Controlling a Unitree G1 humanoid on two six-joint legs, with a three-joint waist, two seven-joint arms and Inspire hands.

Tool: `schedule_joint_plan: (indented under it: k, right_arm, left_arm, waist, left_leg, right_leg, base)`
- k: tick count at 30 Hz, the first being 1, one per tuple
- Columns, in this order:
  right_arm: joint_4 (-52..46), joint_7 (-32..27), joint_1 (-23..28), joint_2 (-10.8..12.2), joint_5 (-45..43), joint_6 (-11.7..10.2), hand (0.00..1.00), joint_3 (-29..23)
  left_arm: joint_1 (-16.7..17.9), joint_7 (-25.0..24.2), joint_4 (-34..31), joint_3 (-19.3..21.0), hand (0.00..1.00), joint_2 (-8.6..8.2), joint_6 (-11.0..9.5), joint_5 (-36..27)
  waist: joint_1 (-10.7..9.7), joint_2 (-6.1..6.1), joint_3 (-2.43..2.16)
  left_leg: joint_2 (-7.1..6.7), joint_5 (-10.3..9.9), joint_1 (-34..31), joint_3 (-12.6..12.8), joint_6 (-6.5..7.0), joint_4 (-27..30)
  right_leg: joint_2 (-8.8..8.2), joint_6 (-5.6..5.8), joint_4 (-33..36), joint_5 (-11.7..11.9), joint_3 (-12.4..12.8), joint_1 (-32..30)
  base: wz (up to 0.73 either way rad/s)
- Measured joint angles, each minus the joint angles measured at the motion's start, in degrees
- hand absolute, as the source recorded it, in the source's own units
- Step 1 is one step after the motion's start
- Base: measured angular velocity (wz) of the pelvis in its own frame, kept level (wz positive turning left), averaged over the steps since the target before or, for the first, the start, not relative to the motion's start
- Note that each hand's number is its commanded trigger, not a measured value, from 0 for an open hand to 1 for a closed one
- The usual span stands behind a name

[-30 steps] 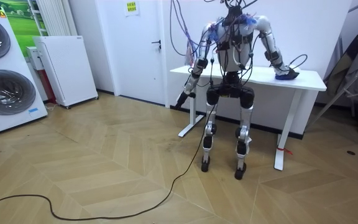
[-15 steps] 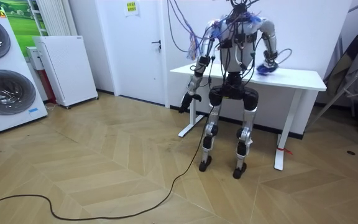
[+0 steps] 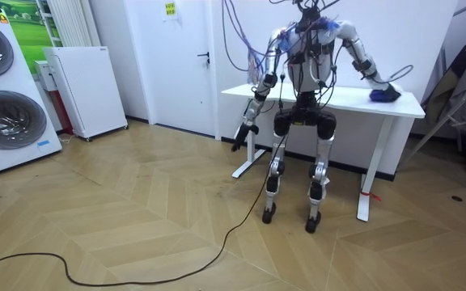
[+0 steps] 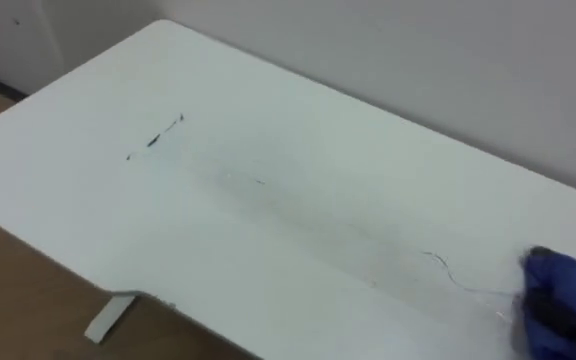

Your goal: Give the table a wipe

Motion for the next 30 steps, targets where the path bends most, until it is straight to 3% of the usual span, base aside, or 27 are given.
schedule_joint_plan:
  k: [3,5,8,10,12,14,15,17,18,19,21,23,24,26,27,28,30]
  right_arm:
    - [-0.8,-0.7,0.9,-0.4,0.0,-0.1,1.0,-0.1]
    - [-1.6,-2.1,0.6,-0.7,0.0,0.5,1.0,0.9]
    - [-2.9,-4.7,-2.0,0.6,-0.2,3.3,1.0,5.1]
    - [-5.9,-5.0,-7.0,2.9,-1.6,5.1,1.0,9.6]
    - [-9.1,-3.8,-11.6,4.9,-3.0,5.2,1.0,15.1]
    - [-12.1,-1.8,-15.5,6.0,-4.7,4.8,1.0,19.8]
    - [-13.2,0.0,-18.4,6.3,-6.7,4.7,1.0,21.9]
    - [-16.8,1.4,-21.1,7.1,-8.8,4.2,1.0,23.0]
    - [-17.7,1.6,-21.7,7.5,-9.2,3.1,1.0,23.5]
    - [-17.6,1.6,-21.4,7.5,-9.6,2.7,1.0,24.0]
    - [-15.9,1.7,-19.2,7.4,-10.4,2.6,1.0,23.0]
    - [-14.9,0.2,-15.8,6.5,-12.5,1.0,1.0,22.0]
    - [-13.2,-0.1,-14.1,6.1,-13.6,-0.8,1.0,20.5]
    - [-11.9,-0.9,-10.3,6.0,-13.2,-2.9,1.0,17.8]
    - [-10.8,-1.2,-8.3,6.0,-12.5,-3.7,1.0,16.3]
    - [-10.2,-1.5,-6.4,5.9,-11.9,-3.8,1.0,14.7]
    - [-8.9,-1.7,-4.3,5.4,-12.0,-4.3,1.0,10.8]
  left_arm:
    - [-1.0,0.1,0.2,-0.4,0.0,-0.15,-0.6,-0.4]
    - [-2.4,0.3,1.8,-2.6,0.0,-0.24,-1.0,-1.0]
    - [-2.5,0.3,2.7,-5.8,0.0,-0.22,-1.0,-1.0]
    - [-2.2,0.0,2.8,-7.3,0.0,-0.35,-1.0,-1.0]
    - [-2.4,-0.6,2.9,-7.8,0.0,-0.5,-1.0,-1.0]
    - [-4.0,-1.4,2.8,-8.4,0.0,-0.5,-1.1,-1.0]
    - [-4.9,-1.5,2.6,-8.7,0.0,-0.69,-1.0,-1.1]
    - [-5.0,-1.5,1.7,-8.7,0.0,-0.91,-0.7,-1.2]
    - [-4.8,-1.5,1.2,-8.6,0.0,-0.84,-0.2,-1.3]
    - [-4.5,-1.5,1.0,-8.6,0.0,-0.73,-0.1,-1.5]
    - [-4.0,-1.5,1.0,-8.4,0.0,-0.87,-0.1,-1.6]
    - [-3.7,-1.5,1.1,-8.3,0.0,-0.76,-0.2,-1.6]
    - [-3.2,-1.5,1.1,-8.3,0.0,-0.36,-0.2,-1.7]
    - [-3.1,-1.5,1.8,-8.1,0.0,0.3,-0.4,-2.2]
    - [-3.2,-1.5,3.2,-8.0,0.0,0.6,-0.6,-2.2]
    - [-3.8,-1.5,4.0,-7.9,0.0,0.83,-0.9,-2.2]
    - [-4.8,-1.5,4.8,-6.8,0.0,0.83,-1.6,-2.0]
  waist:
    - [-0.5,0.53,-0.01]
    - [-0.2,1.91,0.14]
    - [2.1,2.58,0.16]
    - [4.7,3.37,0.4]
    - [5.2,3.86,0.66]
    - [6.0,4.76,1.51]
    - [7.0,4.9,1.59]
    - [7.8,5.75,1.33]
    - [7.9,5.46,1.48]
    - [7.6,5.27,1.5]
    - [7.4,4.6,1.37]
    - [6.5,3.57,1.24]
    - [5.3,2.97,0.93]
    - [4.2,1.9,0.84]
    - [3.1,1.08,0.32]
    - [2.2,0.69,0.05]
    - [1.5,0.59,0.01]
  left_leg:
    - [0.25,-0.3,0.2,0.9,0.01,0.5]
    - [0.77,-1.8,0.4,0.8,0.0,0.1]
    - [0.76,-1.8,1.1,1.4,-0.25,0.3]
    - [0.75,-1.4,0.2,1.1,-0.21,0.3]
    - [0.75,-0.7,-1.3,0.1,-0.42,0.3]
    - [0.75,0.0,-2.2,-1.1,-0.77,0.2]
    - [0.75,0.3,-3.2,-1.5,-0.93,0.2]
    - [0.64,1.0,-4.4,-2.5,-1.0,0.0]
    - [0.53,1.8,-4.3,-2.9,-1.13,-0.7]
    - [0.39,2.1,-4.2,-2.8,-1.11,-1.0]
    - [-0.01,2.4,-4.1,-2.1,-0.94,-1.2]
    - [-0.52,2.5,-3.9,-1.9,-0.86,-1.1]
    - [-0.7,2.5,-3.6,-1.4,-0.86,-1.0]
    - [-0.93,2.5,-2.6,-0.7,-0.84,-1.2]
    - [-1.17,2.4,-1.9,-0.5,-0.69,-1.2]
    - [-1.28,1.9,-1.2,-0.2,-0.18,-1.1]
    - [-1.21,1.3,-0.4,1.5,0.26,-1.0]
  right_leg:
    - [0.13,0.07,0.1,-0.1,0.0,0.0]
    - [0.78,-0.22,0.1,-0.2,0.4,-0.2]
    - [1.03,-0.07,0.5,-0.4,2.6,-1.2]
    - [1.31,-0.67,1.4,0.5,3.1,-3.5]
    - [1.33,-0.92,1.4,1.3,1.9,-5.0]
    - [1.56,-1.23,1.4,1.5,1.7,-5.7]
    - [1.57,-1.51,2.2,1.2,1.7,-7.2]
    - [1.47,-1.88,3.2,0.7,1.3,-8.8]
    - [1.34,-2.62,3.3,0.7,0.8,-8.8]
    - [1.16,-2.66,3.4,0.2,0.6,-8.2]
    - [0.79,-2.38,3.4,-0.7,0.6,-7.2]
    - [0.33,-2.0,3.0,-1.4,0.3,-6.0]
    - [0.16,-1.83,2.2,-1.6,-0.4,-4.8]
    - [0.21,-1.63,0.4,-1.5,-0.1,-2.6]
    - [0.1,-1.42,-0.3,-1.6,0.1,-1.4]
    - [0.14,-1.12,-1.0,-1.8,0.4,-0.3]
    - [0.12,-0.79,-1.1,-2.0,1.0,0.4]
  base:
    - [-0.43]
    - [-0.32]
    - [-0.4]
    - [-0.58]
    - [-0.13]
    - [0.25]
    - [0.27]
    - [0.31]
    - [0.55]
    - [0.63]
    - [0.68]
    - [0.5]
    - [0.34]
    - [0.26]
    - [0.22]
    - [0.16]
    - [-0.04]
